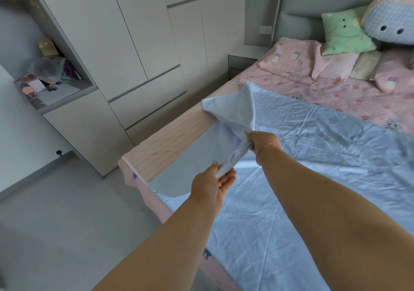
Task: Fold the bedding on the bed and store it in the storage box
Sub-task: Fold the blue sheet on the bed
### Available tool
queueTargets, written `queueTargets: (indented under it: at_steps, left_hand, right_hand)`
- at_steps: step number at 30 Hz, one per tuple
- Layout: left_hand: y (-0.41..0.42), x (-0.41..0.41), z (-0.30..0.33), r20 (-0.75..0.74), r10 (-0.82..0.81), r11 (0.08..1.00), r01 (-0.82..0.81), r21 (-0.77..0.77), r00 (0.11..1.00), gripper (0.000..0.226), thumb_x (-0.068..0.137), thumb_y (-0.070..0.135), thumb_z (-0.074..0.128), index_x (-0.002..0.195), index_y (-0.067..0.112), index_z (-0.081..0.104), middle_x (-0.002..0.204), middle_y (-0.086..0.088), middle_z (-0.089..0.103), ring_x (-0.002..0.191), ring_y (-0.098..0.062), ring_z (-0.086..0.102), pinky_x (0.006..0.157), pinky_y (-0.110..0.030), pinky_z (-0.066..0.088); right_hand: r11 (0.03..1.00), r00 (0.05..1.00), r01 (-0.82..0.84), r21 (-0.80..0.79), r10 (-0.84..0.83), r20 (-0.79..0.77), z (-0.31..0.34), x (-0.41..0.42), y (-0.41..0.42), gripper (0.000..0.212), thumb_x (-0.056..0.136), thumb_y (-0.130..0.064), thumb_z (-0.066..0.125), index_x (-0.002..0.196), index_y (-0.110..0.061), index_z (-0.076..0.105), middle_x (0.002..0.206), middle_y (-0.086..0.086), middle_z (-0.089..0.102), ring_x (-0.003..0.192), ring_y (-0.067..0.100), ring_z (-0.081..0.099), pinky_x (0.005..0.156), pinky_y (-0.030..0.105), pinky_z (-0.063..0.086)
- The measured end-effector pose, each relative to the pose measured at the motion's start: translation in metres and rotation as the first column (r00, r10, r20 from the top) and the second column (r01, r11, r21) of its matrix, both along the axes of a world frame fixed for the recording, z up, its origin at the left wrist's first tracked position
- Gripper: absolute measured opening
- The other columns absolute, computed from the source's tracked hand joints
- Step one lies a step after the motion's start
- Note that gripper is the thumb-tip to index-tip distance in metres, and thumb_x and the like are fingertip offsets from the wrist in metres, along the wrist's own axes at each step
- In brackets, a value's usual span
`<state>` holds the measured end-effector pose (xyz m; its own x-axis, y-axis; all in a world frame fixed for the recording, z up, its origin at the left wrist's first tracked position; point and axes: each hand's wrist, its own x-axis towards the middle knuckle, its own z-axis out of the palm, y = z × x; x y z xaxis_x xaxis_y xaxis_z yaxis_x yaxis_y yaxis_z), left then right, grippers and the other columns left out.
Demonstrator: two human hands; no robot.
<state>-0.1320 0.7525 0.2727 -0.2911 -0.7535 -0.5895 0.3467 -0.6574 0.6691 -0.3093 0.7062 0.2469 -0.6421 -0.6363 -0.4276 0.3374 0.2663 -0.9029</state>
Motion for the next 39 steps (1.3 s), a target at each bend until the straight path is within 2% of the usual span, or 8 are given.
queueTargets:
  at_steps: [6, 10, 15, 20, 27, 32, 35, 39]
  left_hand:
    - [0.071, -0.030, -0.013, -0.061, -0.020, 1.000, 0.019, -0.010, 0.998, 0.010, 0.092, 0.001, 0.060, 0.101, 0.000, 0.064, 0.102, -0.012, 0.068, 0.087, -0.018, 0.065, 0.070, -0.028, 0.055]
    - [0.129, -0.043, -0.015, -0.045, -0.118, 0.990, 0.114, -0.084, 0.992, 0.029, 0.093, -0.010, 0.049, 0.119, -0.004, 0.061, 0.125, -0.015, 0.060, 0.112, -0.025, 0.059, 0.090, -0.030, 0.051]
    - [0.196, -0.057, -0.010, -0.040, -0.169, 0.983, 0.165, -0.086, 0.985, 0.026, 0.092, -0.011, 0.048, 0.107, 0.001, 0.065, 0.128, -0.016, 0.061, 0.107, -0.025, 0.061, 0.086, -0.030, 0.052]
    - [0.242, -0.077, -0.001, 0.042, -0.129, 0.987, 0.132, -0.090, 0.991, 0.036, 0.090, -0.012, 0.046, 0.117, 0.003, 0.064, 0.125, -0.013, 0.060, 0.094, -0.022, 0.060, 0.072, -0.024, 0.051]
    - [0.308, -0.107, -0.008, 0.173, -0.022, 0.991, 0.044, -0.124, 0.985, 0.033, 0.087, -0.012, 0.045, 0.076, 0.014, 0.063, 0.089, 0.000, 0.057, 0.073, -0.014, 0.047, 0.062, -0.021, 0.040]
    - [0.363, -0.132, 0.002, 0.159, 0.077, 0.983, -0.048, -0.175, 0.984, 0.031, 0.090, -0.010, 0.047, 0.096, 0.016, 0.064, 0.108, 0.002, 0.059, 0.081, -0.010, 0.054, 0.066, -0.020, 0.045]
    - [0.386, -0.137, 0.007, 0.159, 0.119, 0.978, -0.089, -0.189, 0.980, 0.045, 0.091, -0.007, 0.050, 0.132, 0.010, 0.054, 0.131, -0.001, 0.053, 0.086, -0.009, 0.055, 0.066, -0.018, 0.046]
    - [0.424, -0.147, 0.011, 0.122, 0.082, 0.948, -0.040, -0.315, 0.989, 0.036, 0.085, -0.010, 0.046, 0.107, 0.012, 0.065, 0.114, -0.008, 0.062, 0.087, -0.015, 0.054, 0.067, -0.022, 0.044]
  right_hand:
    - [0.941, 0.874, 0.255, -0.224, -0.125, 0.470, -0.006, -0.022, 0.103, 0.014, 0.094, -0.001, 0.046, 0.097, -0.005, 0.060, 0.097, 0.009, 0.062, 0.080, 0.018, 0.061, 0.088, 0.032, 0.047]
    - [0.937, 0.788, 0.314, -0.151, -0.169, 0.591, -0.007, -0.038, 0.171, 0.015, 0.092, 0.000, 0.046, 0.093, 0.000, 0.061, 0.081, 0.013, 0.069, 0.087, 0.023, 0.064, 0.092, 0.035, 0.052]
    - [0.970, 0.842, 0.239, -0.043, -0.185, 0.507, 0.000, -0.057, 0.243, 0.018, 0.093, -0.014, 0.057, 0.111, -0.013, 0.058, 0.055, 0.006, 0.067, 0.054, 0.020, 0.065, 0.046, 0.030, 0.056]
    - [0.986, 0.910, 0.168, 0.008, -0.158, 0.383, 0.003, -0.075, 0.284, 0.030, 0.088, -0.017, 0.066, 0.115, -0.013, 0.054, 0.102, 0.007, 0.060, 0.069, 0.017, 0.055, 0.070, 0.034, 0.053]
    - [0.990, 0.971, 0.069, 0.120, -0.094, 0.219, -0.012, -0.099, 0.333, 0.029, 0.089, -0.008, 0.060, 0.118, -0.005, 0.056, 0.076, 0.006, 0.050, 0.062, 0.019, 0.049, 0.043, 0.029, 0.052]
    - [1.000, 0.998, -0.005, 0.009, 0.004, 0.066, 0.003, -0.123, 0.367, 0.019, 0.094, -0.017, 0.053, 0.111, -0.010, 0.057, 0.079, 0.004, 0.047, 0.073, 0.021, 0.052, 0.056, 0.030, 0.050]
    - [0.999, 0.997, -0.038, -0.007, 0.039, 0.068, 0.004, -0.131, 0.386, 0.015, 0.093, -0.018, 0.054, 0.105, -0.010, 0.057, 0.081, 0.005, 0.050, 0.073, 0.022, 0.053, 0.056, 0.031, 0.050]
    - [0.991, 0.986, 0.094, -0.097, -0.106, -0.127, 0.012, -0.141, 0.420, 0.018, 0.090, -0.023, 0.055, 0.085, -0.006, 0.054, 0.071, 0.005, 0.048, 0.065, 0.021, 0.045, 0.060, 0.029, 0.045]
